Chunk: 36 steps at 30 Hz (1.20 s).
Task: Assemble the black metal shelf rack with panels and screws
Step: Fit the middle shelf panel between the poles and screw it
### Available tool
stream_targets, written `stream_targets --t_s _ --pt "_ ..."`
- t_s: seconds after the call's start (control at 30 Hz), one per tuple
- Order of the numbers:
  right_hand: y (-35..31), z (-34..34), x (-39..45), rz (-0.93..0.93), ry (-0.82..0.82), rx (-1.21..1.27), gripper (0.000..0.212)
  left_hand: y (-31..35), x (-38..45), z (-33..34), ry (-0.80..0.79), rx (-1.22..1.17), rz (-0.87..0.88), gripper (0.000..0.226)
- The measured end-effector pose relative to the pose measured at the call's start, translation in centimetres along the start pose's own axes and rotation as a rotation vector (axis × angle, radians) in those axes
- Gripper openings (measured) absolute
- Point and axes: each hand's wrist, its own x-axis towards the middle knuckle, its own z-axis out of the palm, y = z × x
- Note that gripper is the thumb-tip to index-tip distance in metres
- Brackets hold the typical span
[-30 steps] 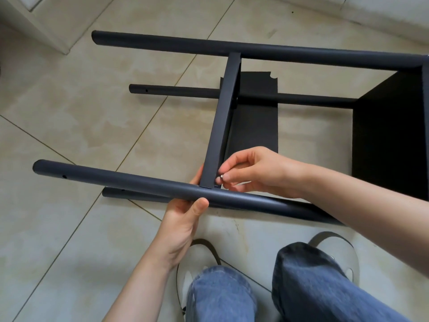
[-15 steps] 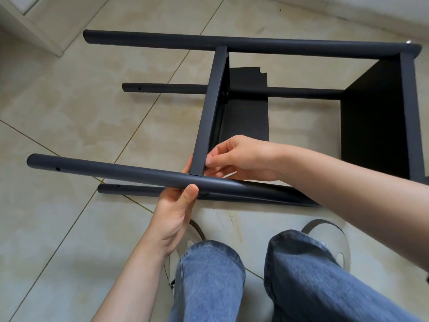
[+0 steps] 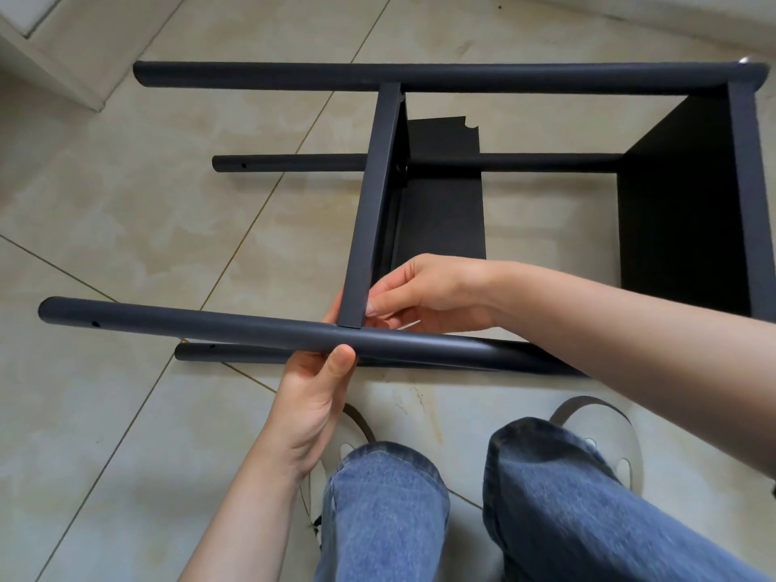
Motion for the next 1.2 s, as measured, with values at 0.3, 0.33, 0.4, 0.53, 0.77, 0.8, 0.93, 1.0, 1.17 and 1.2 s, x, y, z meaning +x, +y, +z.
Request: stream_targets --t_s 0.3,0.33,0.4,0.53,0.77,0.8,0.93,1.0,1.17,1.2 --pt "0.2 0.2 0.1 -0.006 -0.007 -0.03 0.038 0.0 -0.1 0.3 0.016 -0.043 0.013 0.078" --pt "0.3 0.3 0.2 0.0 0.005 -0.038 0.041 0.1 -0.2 0.4 0.023 -0.049 0.017 0.081" --pt "0.4 0.5 0.5 0.017 0.025 -0.052 0.043 0.1 -0.3 0.6 0.026 -0.071 0.017 0.086" --pt "0.3 0.5 0.4 0.063 0.014 -0.063 0.041 0.1 -0.3 0.8 0.005 -0.129 0.011 0.08" --pt "0.0 0.3 0.1 0.131 -0.006 -0.033 0.012 0.2 -0.4 1.0 0.015 -0.14 0.026 0.069" --pt "0.0 0.4 0.1 0.138 -0.013 -0.039 0.015 0.2 -0.4 1.0 0.019 -0.138 0.026 0.069" --pt "-0.2 0.6 0.4 0.16 -0.032 -0.085 0.047 0.3 -0.4 0.9 -0.002 -0.115 0.026 0.064" --pt "-0.2 0.7 0.6 0.17 -0.024 -0.112 0.054 0.4 -0.4 0.8 0.0 -0.109 0.02 0.064" --pt "-0.1 1.0 0.7 0.174 -0.022 -0.157 0.046 0.3 -0.4 0.8 -0.01 -0.099 0.013 0.065" --pt "-0.1 1.0 0.7 0.17 -0.021 -0.145 0.043 0.3 -0.4 0.8 -0.014 -0.095 0.016 0.065"
